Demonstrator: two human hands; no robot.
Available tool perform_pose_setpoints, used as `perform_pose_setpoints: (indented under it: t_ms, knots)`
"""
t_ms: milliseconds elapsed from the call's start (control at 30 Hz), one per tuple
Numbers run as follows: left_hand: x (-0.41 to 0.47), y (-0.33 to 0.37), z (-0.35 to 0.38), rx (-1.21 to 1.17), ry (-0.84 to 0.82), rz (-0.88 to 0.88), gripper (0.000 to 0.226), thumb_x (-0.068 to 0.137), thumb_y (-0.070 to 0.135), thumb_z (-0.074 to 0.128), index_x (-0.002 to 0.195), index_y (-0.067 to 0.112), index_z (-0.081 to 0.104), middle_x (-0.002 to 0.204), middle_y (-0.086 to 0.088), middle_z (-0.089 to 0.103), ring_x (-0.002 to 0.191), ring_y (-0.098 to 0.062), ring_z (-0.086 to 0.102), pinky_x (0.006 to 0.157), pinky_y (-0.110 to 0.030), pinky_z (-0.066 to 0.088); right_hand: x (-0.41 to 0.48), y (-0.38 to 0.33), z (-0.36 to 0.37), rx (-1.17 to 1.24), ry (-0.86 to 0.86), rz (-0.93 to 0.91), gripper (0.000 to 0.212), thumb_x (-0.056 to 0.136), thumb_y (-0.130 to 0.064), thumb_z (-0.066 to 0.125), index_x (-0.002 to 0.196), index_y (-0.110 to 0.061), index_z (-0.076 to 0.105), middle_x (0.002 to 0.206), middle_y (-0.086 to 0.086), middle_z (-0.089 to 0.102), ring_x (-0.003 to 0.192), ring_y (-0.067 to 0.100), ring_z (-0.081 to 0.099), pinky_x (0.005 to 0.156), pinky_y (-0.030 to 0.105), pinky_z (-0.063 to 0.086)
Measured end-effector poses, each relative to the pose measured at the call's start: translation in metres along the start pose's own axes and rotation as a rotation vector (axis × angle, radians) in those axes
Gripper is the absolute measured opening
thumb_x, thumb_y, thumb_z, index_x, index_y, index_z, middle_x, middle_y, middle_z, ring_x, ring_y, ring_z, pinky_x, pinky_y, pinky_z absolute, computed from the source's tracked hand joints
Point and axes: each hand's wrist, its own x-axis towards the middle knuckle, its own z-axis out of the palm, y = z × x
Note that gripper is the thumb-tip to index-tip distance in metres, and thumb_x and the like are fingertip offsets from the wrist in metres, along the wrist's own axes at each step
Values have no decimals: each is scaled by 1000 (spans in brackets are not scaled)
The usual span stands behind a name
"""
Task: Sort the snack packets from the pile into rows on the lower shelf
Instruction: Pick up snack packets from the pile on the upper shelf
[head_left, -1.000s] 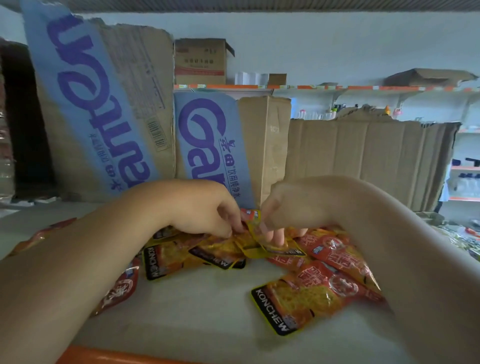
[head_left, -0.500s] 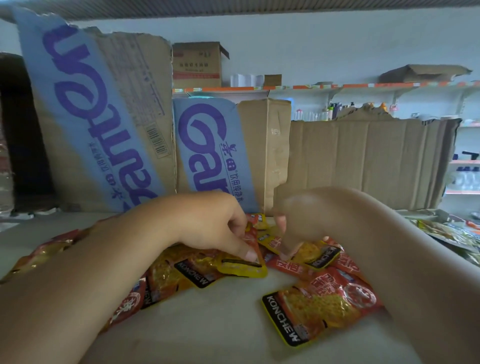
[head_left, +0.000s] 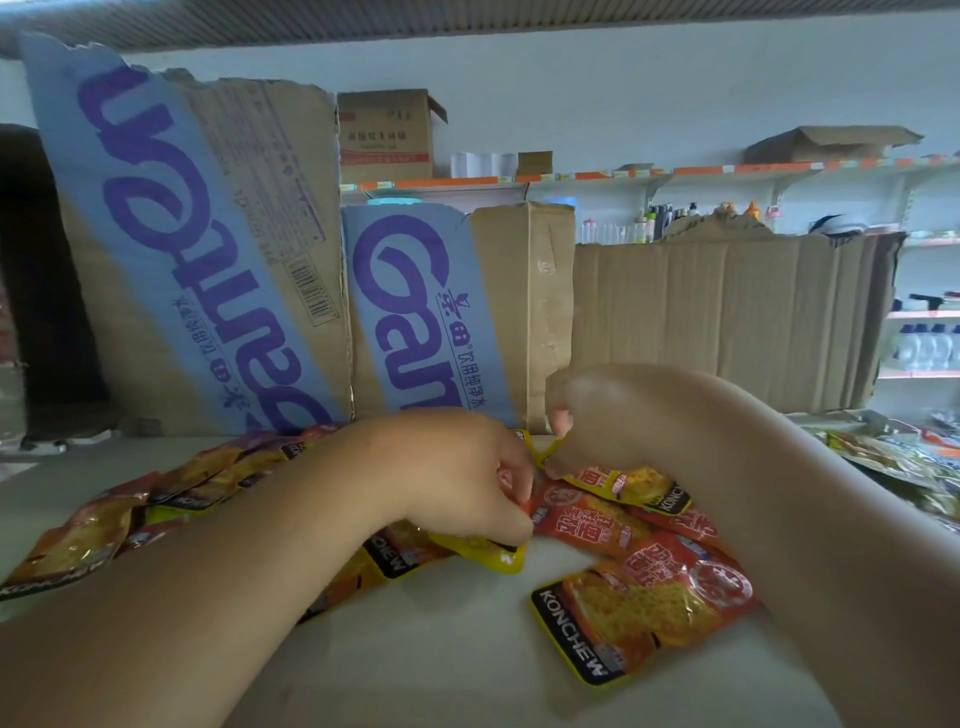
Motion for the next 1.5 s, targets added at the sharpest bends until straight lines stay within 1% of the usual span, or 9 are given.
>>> perform_pose_setpoints:
  t_ms: [267, 433, 567, 700, 800, 967, 1067, 1267, 1500]
  knots:
    - [-3, -7, -3, -20, 58, 23, 41, 70, 42, 83, 105, 44, 63, 96, 18, 60, 80, 0, 58, 61, -26, 47, -9, -9, -7, -126, -160, -142, 45, 78, -54, 81, 108, -20, 73, 107, 0, 69, 97, 20, 66, 80, 33, 55]
    - [-6, -12, -8, -35, 25, 27, 59, 68, 40, 89, 118, 51, 60, 113, 20, 59, 94, -2, 59, 80, -33, 58, -8, -13, -4, -228, -282, -88, 62, 69, -62, 85, 116, -26, 68, 93, -12, 57, 94, 17, 58, 75, 31, 45]
    - [-8, -11, -8, -4, -12, 34, 68, 68, 45, 92, 125, 54, 56, 120, 22, 56, 101, -4, 58, 80, -27, 56, -4, -12, -3, -253, -270, -36, 50, 68, -66, 83, 73, -25, 54, 78, -11, 52, 70, 11, 50, 59, 28, 37]
    - [-8, -11, -8, -38, 3, 50, 67, 70, 37, 89, 125, 55, 56, 117, 23, 56, 102, -2, 58, 82, -28, 57, -8, -13, -1, -235, -291, -47, 49, 73, -63, 82, 66, -27, 48, 77, -9, 54, 70, 11, 51, 61, 29, 41]
    - [-11, -16, -14, -102, 35, 48, 69, 69, 34, 87, 124, 58, 54, 117, 27, 57, 104, 2, 59, 85, -30, 58, -10, -14, -3, -204, -230, -100, 30, 78, -52, 80, 83, -26, 65, 88, -7, 63, 80, 14, 61, 75, 32, 54]
    - [-17, -32, -26, -84, 21, -27, 67, 71, 34, 81, 123, 64, 51, 116, 30, 58, 101, 4, 60, 85, -31, 59, -16, -12, -8, -225, -290, -109, 68, 71, -61, 83, 126, -26, 63, 118, -6, 60, 108, 21, 59, 80, 34, 48]
    - [-19, -36, -31, -142, -60, -52, 55, 76, 40, 73, 121, 63, 55, 113, 29, 63, 101, 4, 63, 90, -30, 57, -14, -17, -3, -309, -294, -129, 57, 82, -51, 78, 129, -23, 61, 119, -3, 61, 106, 24, 59, 69, 31, 46]
    - [-10, -41, -34, -238, 33, -64, 34, 98, 26, 52, 114, 54, 62, 111, 19, 69, 99, -2, 65, 91, -30, 52, -6, -17, 8, -173, -132, -219, 31, 101, -23, 60, 130, -14, 64, 124, 12, 68, 115, 32, 65, 90, 39, 53]
    - [-5, -57, -29, -142, 30, -120, 26, 95, 31, 74, 118, 39, 67, 100, 17, 75, 88, -5, 72, 89, -40, 60, -6, -17, 9, -257, -155, -283, 30, 105, -24, 53, 130, -12, 65, 125, 14, 67, 116, 35, 63, 92, 42, 51]
